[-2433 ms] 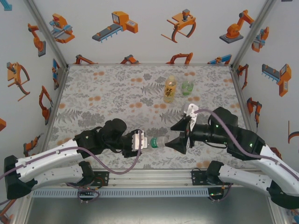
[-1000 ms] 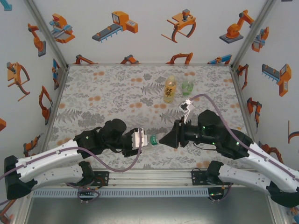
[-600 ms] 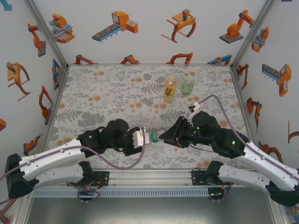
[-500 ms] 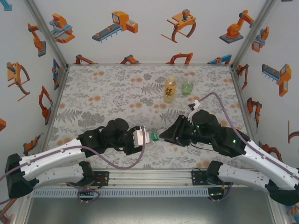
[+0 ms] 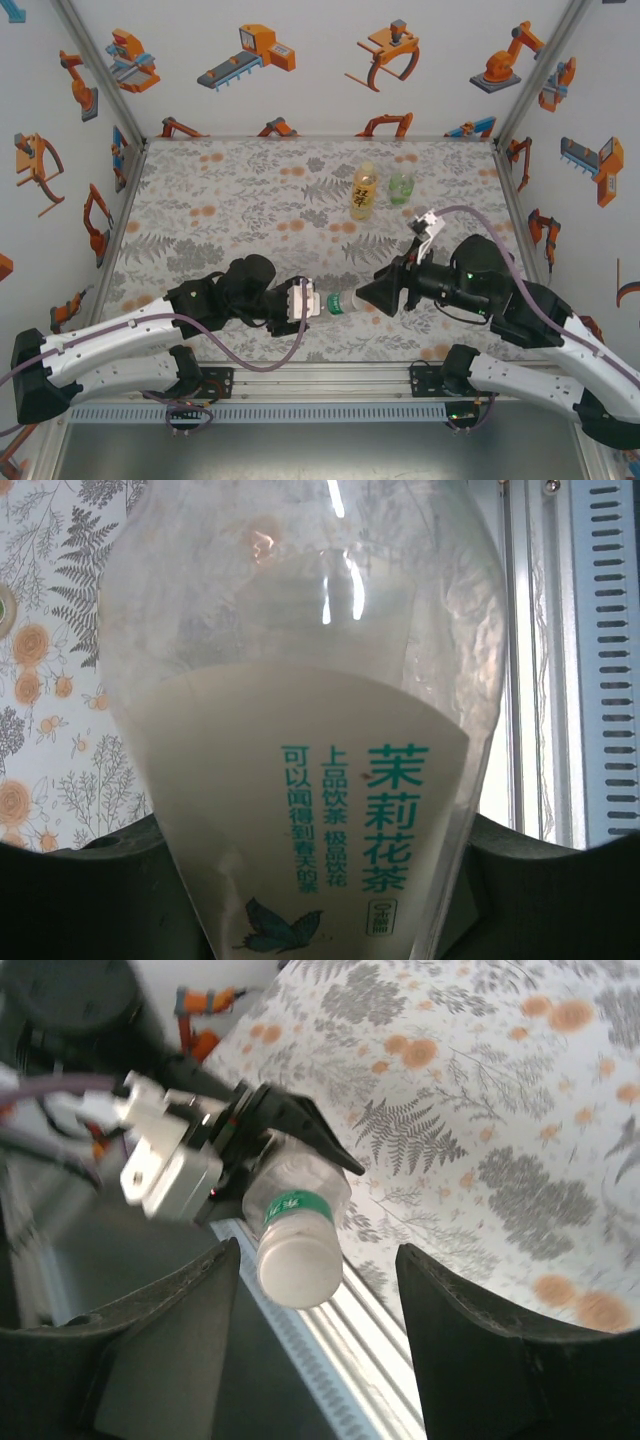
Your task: Screw on the bottle caps
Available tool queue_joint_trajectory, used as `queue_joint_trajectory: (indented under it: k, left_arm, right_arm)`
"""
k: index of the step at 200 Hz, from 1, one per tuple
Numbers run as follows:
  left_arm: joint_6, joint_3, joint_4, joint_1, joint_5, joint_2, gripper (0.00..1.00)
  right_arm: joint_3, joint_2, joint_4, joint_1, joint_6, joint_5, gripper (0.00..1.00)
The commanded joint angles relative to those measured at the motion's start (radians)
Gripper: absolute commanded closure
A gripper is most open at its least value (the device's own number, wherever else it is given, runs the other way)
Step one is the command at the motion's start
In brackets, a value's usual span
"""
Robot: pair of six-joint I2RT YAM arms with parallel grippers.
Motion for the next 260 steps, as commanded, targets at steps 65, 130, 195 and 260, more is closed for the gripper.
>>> queue_joint_trajectory:
  k: [65, 130, 195, 260]
  left_arm:
    - [0.013, 0.039, 0.012, -0.004, 0.052, -0.009, 1.00]
    - [0.012, 0.045, 0.006, -0.004, 0.041, -0.003, 1.00]
    - [0.009, 0.036, 0.015, -0.003, 0.028, -0.004, 1.00]
    - [-0.001, 0.024, 0.046, -0.004, 0.015, 0.021, 1.00]
  right_arm:
    - [-0.089, -0.010, 0.119, -0.003, -0.561, -0.280, 0.41]
    - [-0.136, -0.011, 0.170, -0.003, -0.558, -0.313, 0.46]
    - [-0.162, -0.025, 0.185, -0.003, -0.501, -0.260, 0.73]
    - [-0.165, 0.015, 0.141, -0.003, 0.243, 0.098, 1.00]
